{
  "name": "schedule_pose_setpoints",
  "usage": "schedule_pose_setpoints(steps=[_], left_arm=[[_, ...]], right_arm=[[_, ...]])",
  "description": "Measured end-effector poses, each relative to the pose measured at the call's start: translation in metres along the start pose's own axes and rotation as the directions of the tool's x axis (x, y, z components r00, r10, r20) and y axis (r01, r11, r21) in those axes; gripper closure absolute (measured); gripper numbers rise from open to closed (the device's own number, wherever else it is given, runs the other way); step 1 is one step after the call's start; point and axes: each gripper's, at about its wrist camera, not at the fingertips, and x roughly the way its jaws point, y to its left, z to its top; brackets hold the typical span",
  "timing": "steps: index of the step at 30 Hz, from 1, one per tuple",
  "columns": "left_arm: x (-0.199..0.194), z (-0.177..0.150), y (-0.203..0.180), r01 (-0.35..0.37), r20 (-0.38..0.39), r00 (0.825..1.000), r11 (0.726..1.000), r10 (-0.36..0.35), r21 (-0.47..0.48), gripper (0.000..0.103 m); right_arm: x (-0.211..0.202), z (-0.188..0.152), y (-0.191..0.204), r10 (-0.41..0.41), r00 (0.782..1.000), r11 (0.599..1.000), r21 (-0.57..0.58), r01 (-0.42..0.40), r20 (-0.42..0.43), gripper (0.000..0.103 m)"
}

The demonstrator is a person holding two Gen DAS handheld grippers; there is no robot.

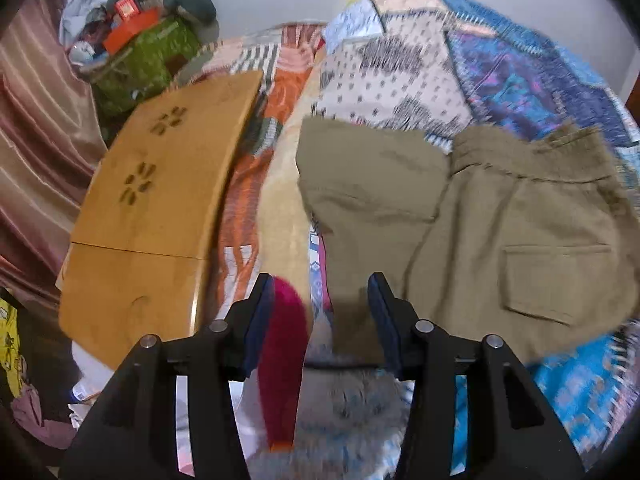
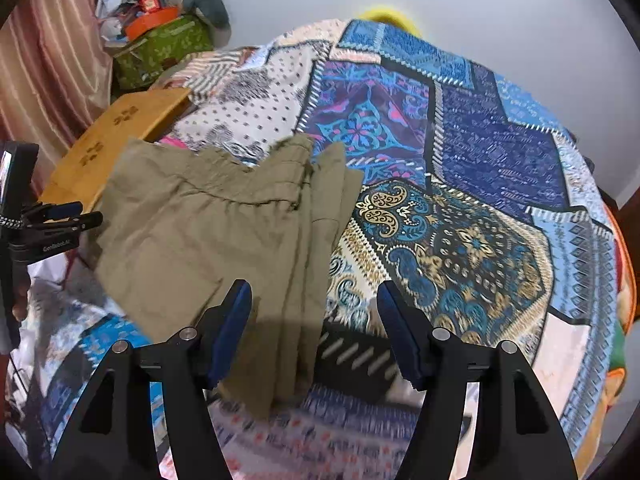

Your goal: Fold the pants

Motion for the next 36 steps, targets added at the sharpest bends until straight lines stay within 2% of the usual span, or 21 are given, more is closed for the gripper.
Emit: schedule_pose_setpoints(steps=[4, 7, 11, 14, 17, 22, 27, 31, 34, 36], left_arm=[[-0.061, -0.005, -0.001, 0.003, 0.087, 0.996, 1.000, -0.003, 0.003, 0.052], [-0.113, -0.010, -0.004, 0.003, 0.166, 0.986, 1.000, -0.005, 0.012, 0.051], [-0.187, -0.021, -0.009, 0.024, 0.275, 0.961, 1.000, -0.025, 0.008, 0.051], [-0.240, -0.037, -0.014, 0.033, 0.351, 0.936, 0.999, -0.034, 0.009, 0.047], [-0.289, -0.059, -0.018, 0.065, 0.424, 0.903, 0.998, -0.067, 0.019, 0.047], [-0.363, -0.106, -0.026, 0.092, 0.550, 0.830, 0.995, -0.097, 0.037, 0.047], [-0.416, -0.154, -0.031, 0.147, 0.648, 0.748, 0.988, -0.144, 0.050, 0.044], [-0.441, -0.187, -0.036, 0.142, 0.705, 0.696, 0.989, -0.137, 0.052, 0.040], [-0.451, -0.205, -0.040, 0.158, 0.727, 0.670, 0.986, -0.153, 0.061, 0.031], [-0.453, -0.216, -0.041, 0.176, 0.737, 0.655, 0.982, -0.168, 0.067, 0.018]], right_arm=[[-0.045, -0.003, 0.010, 0.020, 0.997, 1.000, 0.007, -0.020, 0.070, 0.042], [-0.079, -0.004, 0.017, 0.032, 0.992, 0.999, 0.003, -0.033, 0.125, 0.042], [-0.139, -0.009, 0.030, 0.030, 0.973, 0.999, -0.019, -0.026, 0.229, 0.042], [-0.176, -0.016, 0.038, 0.029, 0.955, 0.999, -0.032, -0.020, 0.294, 0.042], [-0.217, -0.028, 0.048, 0.041, 0.929, 0.999, -0.048, -0.025, 0.367, 0.042], [-0.274, -0.056, 0.065, 0.055, 0.873, 0.997, -0.077, -0.020, 0.485, 0.042], [-0.324, -0.094, 0.081, 0.097, 0.790, 0.994, -0.103, -0.043, 0.605, 0.042], [-0.346, -0.120, 0.097, 0.090, 0.738, 0.993, -0.119, -0.013, 0.669, 0.042], [-0.352, -0.136, 0.106, 0.089, 0.713, 0.994, -0.113, -0.013, 0.695, 0.042], [-0.354, -0.144, 0.111, 0.090, 0.699, 0.993, -0.114, -0.013, 0.709, 0.042]])
